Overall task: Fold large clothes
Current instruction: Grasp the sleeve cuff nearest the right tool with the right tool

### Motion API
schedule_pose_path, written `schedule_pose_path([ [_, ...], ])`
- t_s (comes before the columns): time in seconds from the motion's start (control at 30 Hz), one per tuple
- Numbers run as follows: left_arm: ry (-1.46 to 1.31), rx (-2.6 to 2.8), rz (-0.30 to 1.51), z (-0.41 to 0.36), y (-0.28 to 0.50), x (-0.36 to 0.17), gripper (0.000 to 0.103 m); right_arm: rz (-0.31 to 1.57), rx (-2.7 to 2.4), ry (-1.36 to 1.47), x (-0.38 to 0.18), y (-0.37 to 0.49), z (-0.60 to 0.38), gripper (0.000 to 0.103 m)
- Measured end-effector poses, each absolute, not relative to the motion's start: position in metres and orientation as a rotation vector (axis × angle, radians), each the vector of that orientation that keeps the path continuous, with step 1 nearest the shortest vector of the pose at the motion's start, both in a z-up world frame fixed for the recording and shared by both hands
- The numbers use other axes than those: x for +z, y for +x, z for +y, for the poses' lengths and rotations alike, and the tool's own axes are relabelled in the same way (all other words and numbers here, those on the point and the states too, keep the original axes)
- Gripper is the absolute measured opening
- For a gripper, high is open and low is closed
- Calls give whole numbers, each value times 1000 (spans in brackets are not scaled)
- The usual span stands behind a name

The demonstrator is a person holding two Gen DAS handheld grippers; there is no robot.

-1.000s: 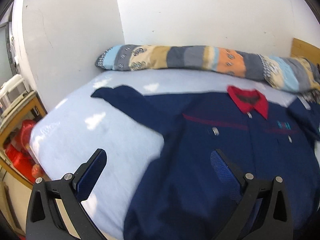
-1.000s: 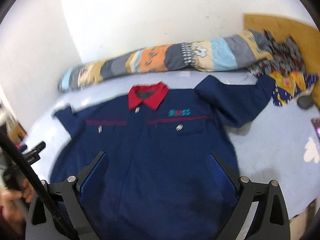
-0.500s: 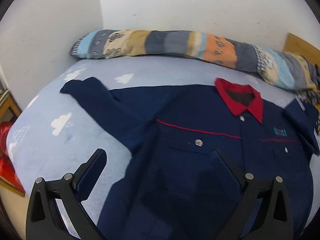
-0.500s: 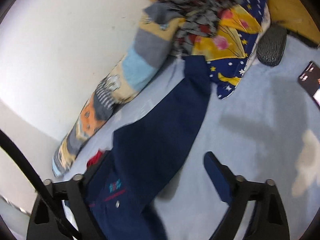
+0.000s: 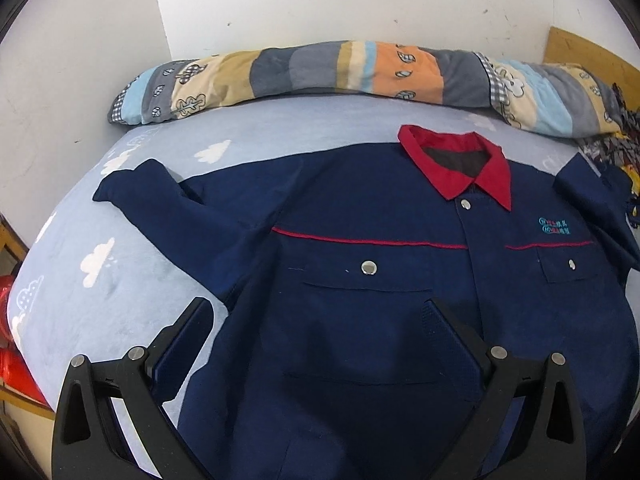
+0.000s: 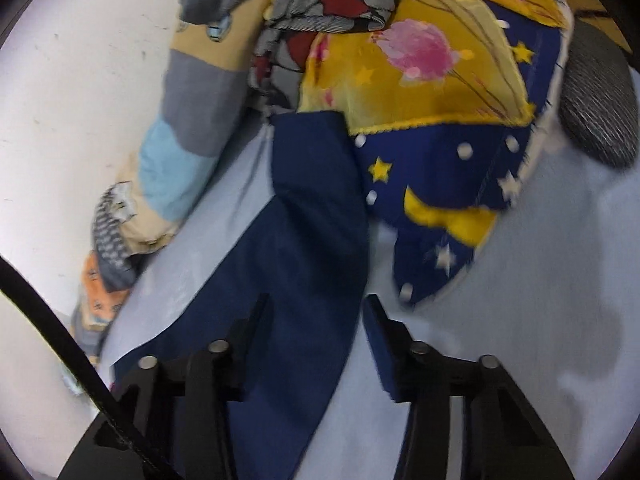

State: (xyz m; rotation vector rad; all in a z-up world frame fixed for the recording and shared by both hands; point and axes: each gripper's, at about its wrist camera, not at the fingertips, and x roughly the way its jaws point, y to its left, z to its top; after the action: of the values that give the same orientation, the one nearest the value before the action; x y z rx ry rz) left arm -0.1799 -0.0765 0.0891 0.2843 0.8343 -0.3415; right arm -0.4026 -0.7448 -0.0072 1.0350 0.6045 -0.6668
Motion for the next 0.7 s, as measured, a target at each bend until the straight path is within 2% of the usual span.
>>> schedule_pose_path([
  [0.17, 310, -356, 841, -86, -179, 85, 103, 649, -733, 959, -23, -383, -776, 50],
  [0.27, 326, -362, 846, -92, -178, 82, 103, 612, -696, 940, -31, -375, -789, 50],
  [0.3, 331, -364, 848, -94, -178, 81, 103, 607, -679, 933, -32, -373, -791, 41],
  [0.33, 337, -366, 851, -96, -177, 80, 103, 608, -666, 920, -31, -370, -793, 28],
  [0.37, 340, -366, 852, -98, -177, 79, 103, 609, -660, 915, -30, -370, -794, 7],
  [0.53, 345, -372, 849, -103, -179, 80, 103, 505, -643, 853, 6, -386, -770, 6],
  [0.7, 347, -369, 820, -100, -186, 87, 103, 365, -779, 757, 70, -439, -749, 6],
])
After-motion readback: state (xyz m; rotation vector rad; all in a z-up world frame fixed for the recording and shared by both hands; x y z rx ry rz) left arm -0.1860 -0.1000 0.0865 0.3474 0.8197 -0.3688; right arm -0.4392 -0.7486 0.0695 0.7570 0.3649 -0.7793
